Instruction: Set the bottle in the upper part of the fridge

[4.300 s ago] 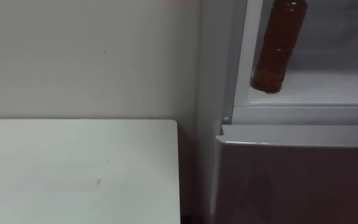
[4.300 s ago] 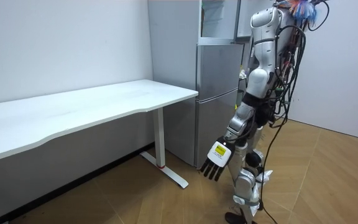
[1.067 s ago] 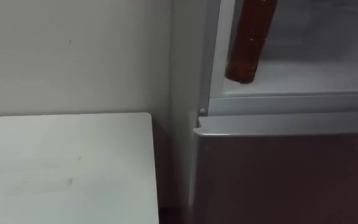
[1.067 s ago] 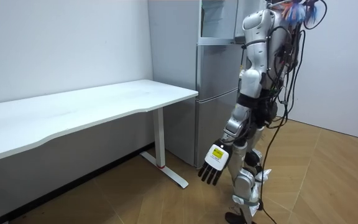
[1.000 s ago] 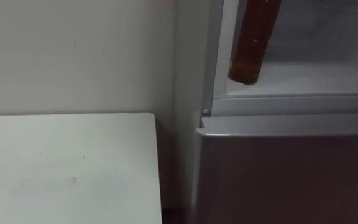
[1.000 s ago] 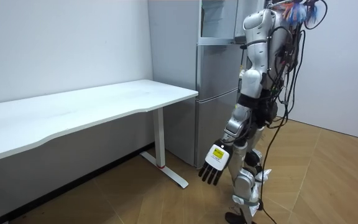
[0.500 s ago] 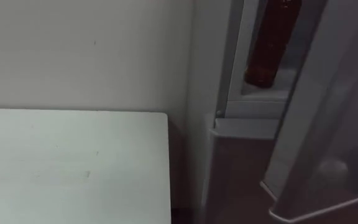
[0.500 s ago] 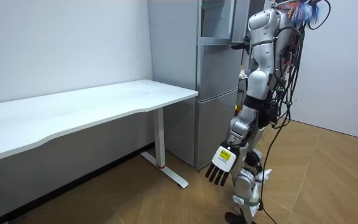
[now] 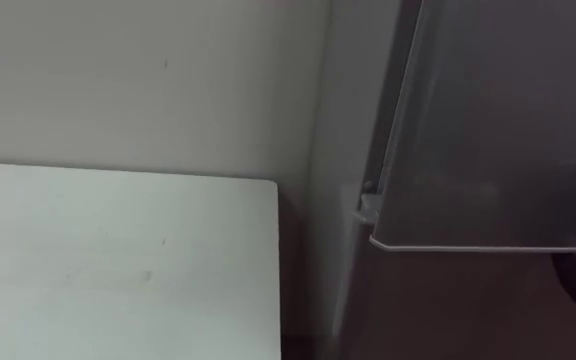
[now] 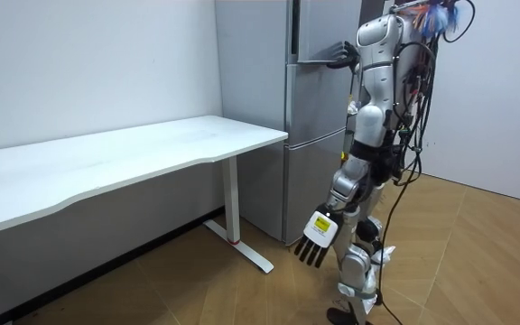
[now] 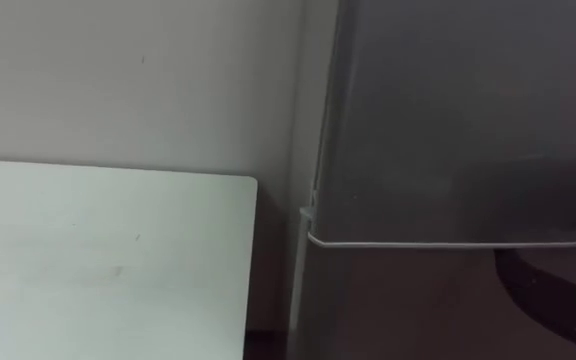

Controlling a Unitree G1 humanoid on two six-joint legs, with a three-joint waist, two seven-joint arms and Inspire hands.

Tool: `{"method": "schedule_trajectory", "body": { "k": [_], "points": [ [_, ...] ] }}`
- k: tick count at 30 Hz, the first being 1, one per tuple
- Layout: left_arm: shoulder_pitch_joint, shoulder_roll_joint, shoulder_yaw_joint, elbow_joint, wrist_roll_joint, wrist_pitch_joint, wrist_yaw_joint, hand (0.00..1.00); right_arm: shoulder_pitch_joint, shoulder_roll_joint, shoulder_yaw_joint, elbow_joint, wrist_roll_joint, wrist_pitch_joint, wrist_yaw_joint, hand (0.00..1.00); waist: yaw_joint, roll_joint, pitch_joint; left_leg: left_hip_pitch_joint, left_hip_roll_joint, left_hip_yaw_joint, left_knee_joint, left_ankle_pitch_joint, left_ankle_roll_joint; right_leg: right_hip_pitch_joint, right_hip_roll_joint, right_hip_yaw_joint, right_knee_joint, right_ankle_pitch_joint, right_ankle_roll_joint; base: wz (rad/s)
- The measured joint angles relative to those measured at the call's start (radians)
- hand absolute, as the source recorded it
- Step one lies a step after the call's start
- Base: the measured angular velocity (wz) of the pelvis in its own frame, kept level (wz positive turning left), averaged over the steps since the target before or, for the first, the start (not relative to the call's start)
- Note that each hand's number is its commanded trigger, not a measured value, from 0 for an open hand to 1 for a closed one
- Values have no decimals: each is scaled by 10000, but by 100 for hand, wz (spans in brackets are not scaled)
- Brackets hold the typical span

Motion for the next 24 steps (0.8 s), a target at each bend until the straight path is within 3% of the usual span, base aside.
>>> {"method": "schedule_trajectory", "body": {
  "k": [10, 17, 24],
  "points": [
    [-16, 193, -1096, 4, -5, 264, 147, 0, -4, 238, 691, -377, 11, -53, 122, 0, -39, 193, 13, 32, 24, 6, -17, -14, -24, -19, 44, 27, 11, 59, -56, -4],
    [36, 214, -1556, 83, -3, 261, 200, 0, -4, 797, 1104, -359, 21, -508, 709, 0, -33, 423, 57, 184, 64, 5, 23, -28, -51, 171, 68, 45, 16, 117, -92, 0],
    [42, 234, -1854, 287, 5, 280, 198, 0, -16, 981, 1584, 40, 3, -1112, 973, 0, -20, 402, 132, 192, 28, -26, 184, -27, -60, 287, 41, 8, -157, 173, -107, 0]
  ]
}}
